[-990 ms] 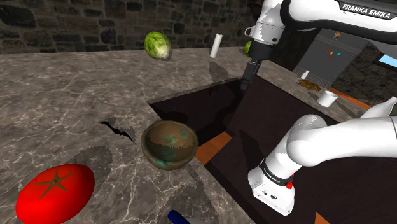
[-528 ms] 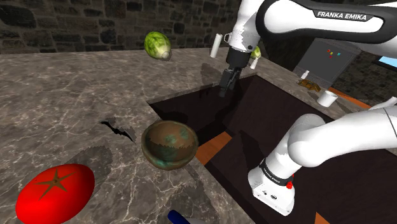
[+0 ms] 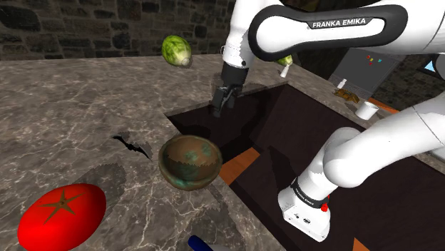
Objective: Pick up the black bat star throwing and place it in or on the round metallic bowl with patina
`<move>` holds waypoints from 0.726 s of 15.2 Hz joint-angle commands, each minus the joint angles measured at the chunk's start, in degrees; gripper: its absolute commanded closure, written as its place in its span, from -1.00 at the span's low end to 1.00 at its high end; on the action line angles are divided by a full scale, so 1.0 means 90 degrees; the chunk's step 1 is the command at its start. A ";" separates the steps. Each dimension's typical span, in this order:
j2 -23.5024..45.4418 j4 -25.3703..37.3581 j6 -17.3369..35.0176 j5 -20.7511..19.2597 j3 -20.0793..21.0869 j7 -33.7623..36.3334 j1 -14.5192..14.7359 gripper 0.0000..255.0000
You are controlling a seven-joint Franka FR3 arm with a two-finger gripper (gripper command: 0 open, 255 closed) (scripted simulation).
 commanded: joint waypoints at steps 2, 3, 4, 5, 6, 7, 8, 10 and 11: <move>0.0626 0.0310 0.0399 -0.0016 0.0317 0.0393 0.0055 -1.00; 0.0849 0.0433 0.0521 -0.0050 0.0412 0.0522 0.0068 -1.00; 0.1076 0.0563 0.0637 -0.0095 0.0504 0.0655 0.0080 -1.00; 0.1306 0.0702 0.0747 -0.0151 0.0594 0.0791 0.0091 -1.00; 0.1541 0.0848 0.0851 -0.0219 0.0678 0.0932 0.0105 -1.00; 0.1779 0.1002 0.0947 -0.0298 0.0759 0.1076 0.0121 -1.00; 0.2020 0.1164 0.1036 -0.0389 0.0834 0.1224 0.0140 -1.00; 0.2512 0.1513 0.1190 -0.0602 0.0962 0.1528 0.0195 -1.00; 0.2762 0.1700 0.1253 -0.0722 0.1013 0.1683 0.0233 -1.00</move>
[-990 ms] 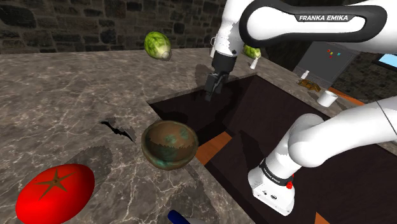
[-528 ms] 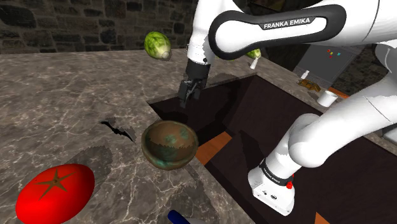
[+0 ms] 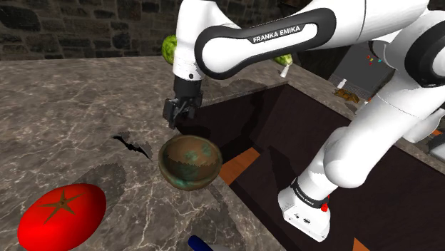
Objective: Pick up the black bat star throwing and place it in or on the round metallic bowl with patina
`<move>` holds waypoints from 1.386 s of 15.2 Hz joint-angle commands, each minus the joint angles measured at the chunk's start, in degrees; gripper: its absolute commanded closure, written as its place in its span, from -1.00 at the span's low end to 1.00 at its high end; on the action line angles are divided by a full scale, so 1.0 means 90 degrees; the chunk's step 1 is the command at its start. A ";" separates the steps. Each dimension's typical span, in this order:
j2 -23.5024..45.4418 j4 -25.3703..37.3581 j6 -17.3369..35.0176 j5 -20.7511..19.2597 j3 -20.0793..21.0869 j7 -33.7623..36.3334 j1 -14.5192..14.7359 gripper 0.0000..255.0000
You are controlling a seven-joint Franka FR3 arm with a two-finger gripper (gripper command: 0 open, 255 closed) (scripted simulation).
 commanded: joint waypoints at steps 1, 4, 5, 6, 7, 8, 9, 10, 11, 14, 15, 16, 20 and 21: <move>0.0506 0.0330 0.0184 -0.0237 0.0120 0.0342 0.0091 -1.00; 0.1271 0.0971 0.0287 -0.0643 0.0191 0.0797 0.0277 -1.00; 0.1528 0.1204 0.0301 -0.0780 0.0196 0.0941 0.0357 -1.00; 0.1785 0.1447 0.0305 -0.0915 0.0194 0.1079 0.0442 -1.00; 0.2043 0.1701 0.0299 -0.1047 0.0183 0.1209 0.0536 -1.00; 0.2301 0.1965 0.0283 -0.1174 0.0166 0.1332 0.0635 -1.00; 0.2559 0.2242 0.0258 -0.1294 0.0141 0.1446 0.0743 -1.00; 0.2819 0.2530 0.0223 -0.1408 0.0111 0.1551 0.0855 -1.00; 0.3080 0.2833 0.0178 -0.1516 0.0078 0.1646 0.0970 -1.00; 0.3341 0.2991 0.0276 -0.1621 0.0027 0.1729 0.1075 -1.00; 0.3380 0.2960 0.0343 -0.1639 0.0016 0.1740 0.1084 -1.00; 0.3420 0.2932 0.0409 -0.1658 0.0005 0.1752 0.1093 -1.00; 0.3571 0.2840 0.0643 -0.1728 -0.0035 0.1795 0.1126 -1.00; 0.3572 0.2841 0.0643 -0.1728 -0.0035 0.1795 0.1127 -1.00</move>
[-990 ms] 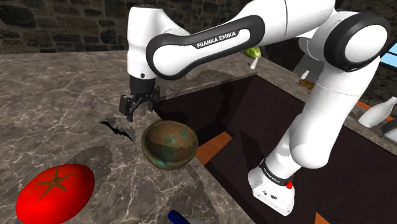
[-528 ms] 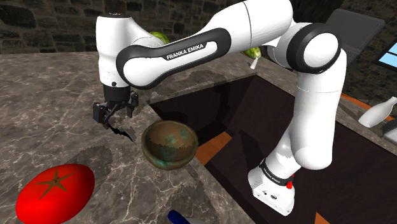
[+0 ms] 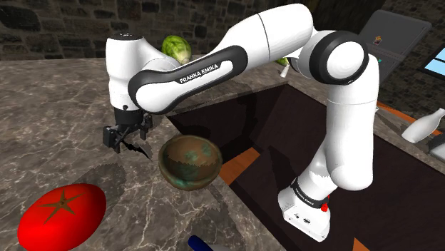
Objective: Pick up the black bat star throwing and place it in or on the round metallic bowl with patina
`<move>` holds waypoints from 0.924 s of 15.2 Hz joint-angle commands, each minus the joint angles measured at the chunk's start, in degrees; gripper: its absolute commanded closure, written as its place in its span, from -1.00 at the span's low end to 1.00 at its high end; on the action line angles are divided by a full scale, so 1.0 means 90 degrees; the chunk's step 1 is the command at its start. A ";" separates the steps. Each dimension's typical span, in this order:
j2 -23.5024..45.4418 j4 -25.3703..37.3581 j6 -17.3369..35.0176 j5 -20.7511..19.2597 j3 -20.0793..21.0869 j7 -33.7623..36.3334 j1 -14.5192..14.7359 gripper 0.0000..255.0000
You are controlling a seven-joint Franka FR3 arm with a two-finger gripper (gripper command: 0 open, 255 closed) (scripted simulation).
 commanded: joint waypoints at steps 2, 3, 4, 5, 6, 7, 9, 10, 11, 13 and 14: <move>0.0015 -0.0003 0.0021 -0.0008 -0.0003 0.0007 0.0006 -1.00; 0.0015 -0.0003 0.0021 -0.0008 -0.0003 0.0007 0.0006 -1.00; 0.0015 -0.0003 0.0021 -0.0008 -0.0003 0.0007 0.0006 -1.00; 0.0015 -0.0003 0.0021 -0.0008 -0.0003 0.0007 0.0006 -1.00; 0.0015 -0.0003 0.0020 -0.0007 -0.0003 0.0006 0.0006 -1.00; 0.0015 -0.0003 0.0020 -0.0007 -0.0003 0.0006 0.0006 1.00; 0.0015 -0.0003 0.0020 -0.0007 -0.0003 0.0006 0.0006 1.00; 0.0015 -0.0003 0.0020 -0.0007 -0.0003 0.0006 0.0006 1.00; 0.0015 -0.0003 0.0020 -0.0007 -0.0003 0.0006 0.0006 1.00; 0.0015 -0.0003 0.0020 -0.0007 -0.0003 0.0006 0.0006 1.00; 0.0015 -0.0003 0.0020 -0.0007 -0.0003 0.0006 0.0006 1.00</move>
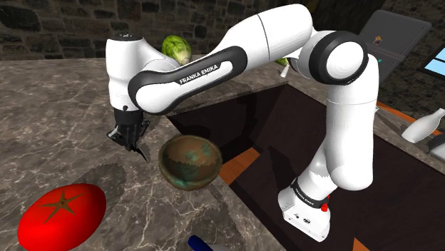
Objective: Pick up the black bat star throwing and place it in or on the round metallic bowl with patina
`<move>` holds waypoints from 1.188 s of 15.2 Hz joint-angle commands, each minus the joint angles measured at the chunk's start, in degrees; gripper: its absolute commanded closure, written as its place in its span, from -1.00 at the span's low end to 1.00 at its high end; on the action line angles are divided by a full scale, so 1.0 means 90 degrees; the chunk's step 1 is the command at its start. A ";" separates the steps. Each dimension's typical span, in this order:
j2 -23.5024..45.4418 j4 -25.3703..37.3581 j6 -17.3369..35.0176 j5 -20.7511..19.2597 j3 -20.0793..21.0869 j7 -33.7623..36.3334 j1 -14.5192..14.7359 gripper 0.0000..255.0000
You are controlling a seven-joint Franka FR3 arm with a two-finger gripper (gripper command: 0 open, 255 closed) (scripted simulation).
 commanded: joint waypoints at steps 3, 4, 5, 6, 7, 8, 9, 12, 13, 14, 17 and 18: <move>-0.0042 0.0025 -0.0064 0.0019 0.0012 -0.0009 -0.0007 1.00; -0.0084 0.0051 -0.0130 0.0039 0.0024 -0.0019 -0.0015 1.00; -0.0123 0.0081 -0.0197 0.0057 0.0035 -0.0028 -0.0021 1.00; -0.0162 0.0112 -0.0264 0.0075 0.0047 -0.0037 -0.0027 1.00; -0.0200 0.0144 -0.0332 0.0093 0.0057 -0.0045 -0.0033 1.00; -0.0238 0.0177 -0.0400 0.0110 0.0068 -0.0054 -0.0039 1.00; -0.0274 0.0212 -0.0468 0.0128 0.0078 -0.0062 -0.0044 1.00; -0.0375 0.0327 -0.0678 0.0176 0.0105 -0.0086 -0.0058 1.00; -0.0407 0.0368 -0.0748 0.0192 0.0114 -0.0093 -0.0061 1.00; -0.0437 0.0411 -0.0820 0.0207 0.0122 -0.0100 -0.0064 1.00; -0.0522 0.0551 -0.1037 0.0248 0.0144 -0.0120 -0.0072 1.00; -0.0547 0.0601 -0.1111 0.0261 0.0151 -0.0126 -0.0073 1.00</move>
